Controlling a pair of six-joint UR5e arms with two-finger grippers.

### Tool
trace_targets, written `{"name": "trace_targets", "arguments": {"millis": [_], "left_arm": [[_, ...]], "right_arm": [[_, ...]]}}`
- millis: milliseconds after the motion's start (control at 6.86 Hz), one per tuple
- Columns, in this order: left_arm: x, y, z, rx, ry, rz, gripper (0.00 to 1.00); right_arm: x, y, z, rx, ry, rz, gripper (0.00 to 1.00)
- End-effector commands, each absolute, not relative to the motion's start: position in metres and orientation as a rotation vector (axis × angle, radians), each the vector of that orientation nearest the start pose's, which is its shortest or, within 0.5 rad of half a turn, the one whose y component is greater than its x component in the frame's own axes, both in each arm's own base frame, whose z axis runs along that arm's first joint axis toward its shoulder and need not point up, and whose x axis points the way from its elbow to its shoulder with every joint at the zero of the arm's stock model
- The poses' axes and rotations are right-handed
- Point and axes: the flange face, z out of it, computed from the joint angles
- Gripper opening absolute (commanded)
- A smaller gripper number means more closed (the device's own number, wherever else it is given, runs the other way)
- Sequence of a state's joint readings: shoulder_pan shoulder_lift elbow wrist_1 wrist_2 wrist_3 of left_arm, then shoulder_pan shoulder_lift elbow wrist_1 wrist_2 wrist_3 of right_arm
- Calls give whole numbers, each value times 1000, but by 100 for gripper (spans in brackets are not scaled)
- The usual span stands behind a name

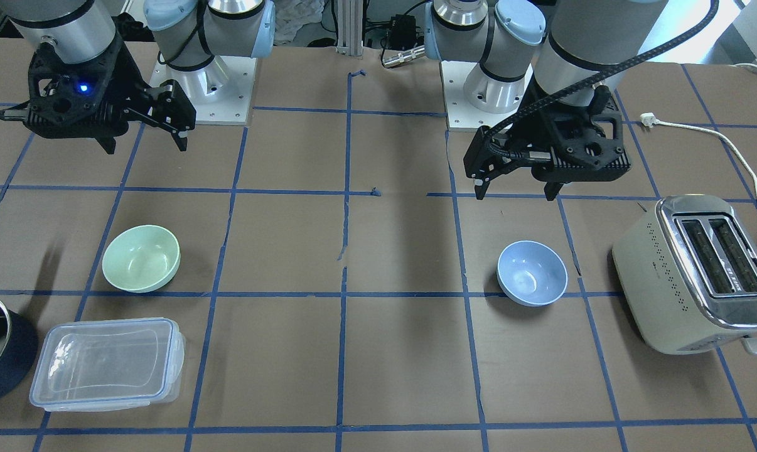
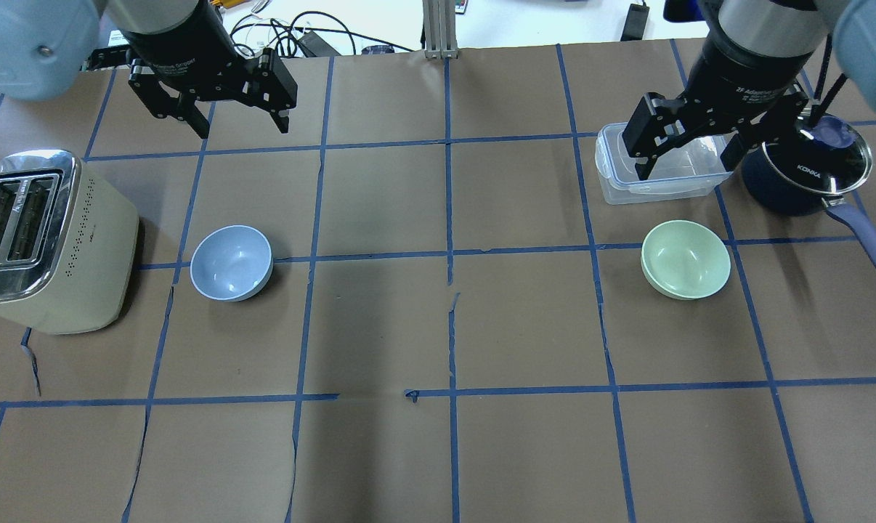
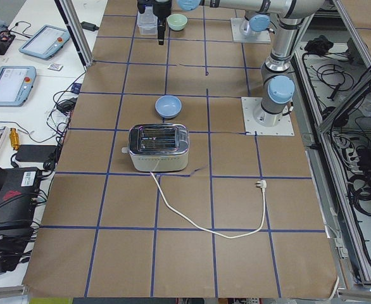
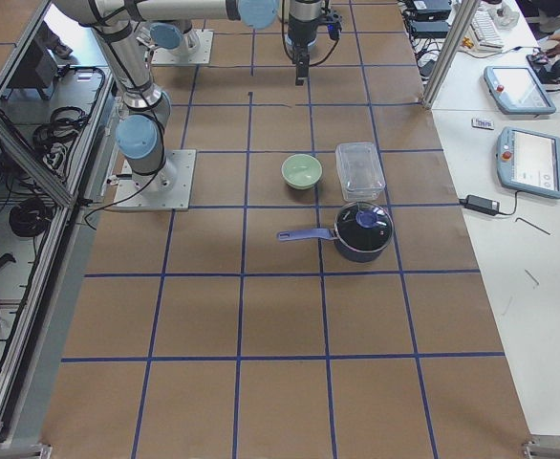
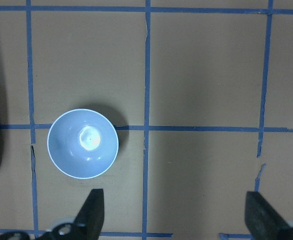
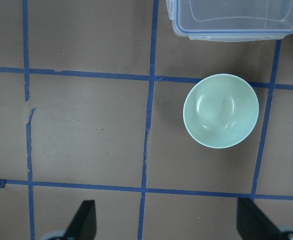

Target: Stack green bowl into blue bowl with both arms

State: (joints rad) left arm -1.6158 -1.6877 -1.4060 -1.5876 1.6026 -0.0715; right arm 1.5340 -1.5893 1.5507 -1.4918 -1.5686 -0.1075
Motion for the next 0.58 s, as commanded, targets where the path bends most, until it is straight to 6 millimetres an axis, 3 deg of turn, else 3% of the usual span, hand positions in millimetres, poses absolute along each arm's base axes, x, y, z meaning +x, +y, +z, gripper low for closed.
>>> {"name": "trace_targets", "arguments": {"millis": [0, 438], "left_arm": [[-153, -535, 510, -44, 3106, -56, 100], [-149, -536, 509, -51, 3106, -51, 100]], "right_arm": [[116, -484, 498, -110, 3133, 67, 100], [116, -484, 497, -110, 3133, 69, 100]]}}
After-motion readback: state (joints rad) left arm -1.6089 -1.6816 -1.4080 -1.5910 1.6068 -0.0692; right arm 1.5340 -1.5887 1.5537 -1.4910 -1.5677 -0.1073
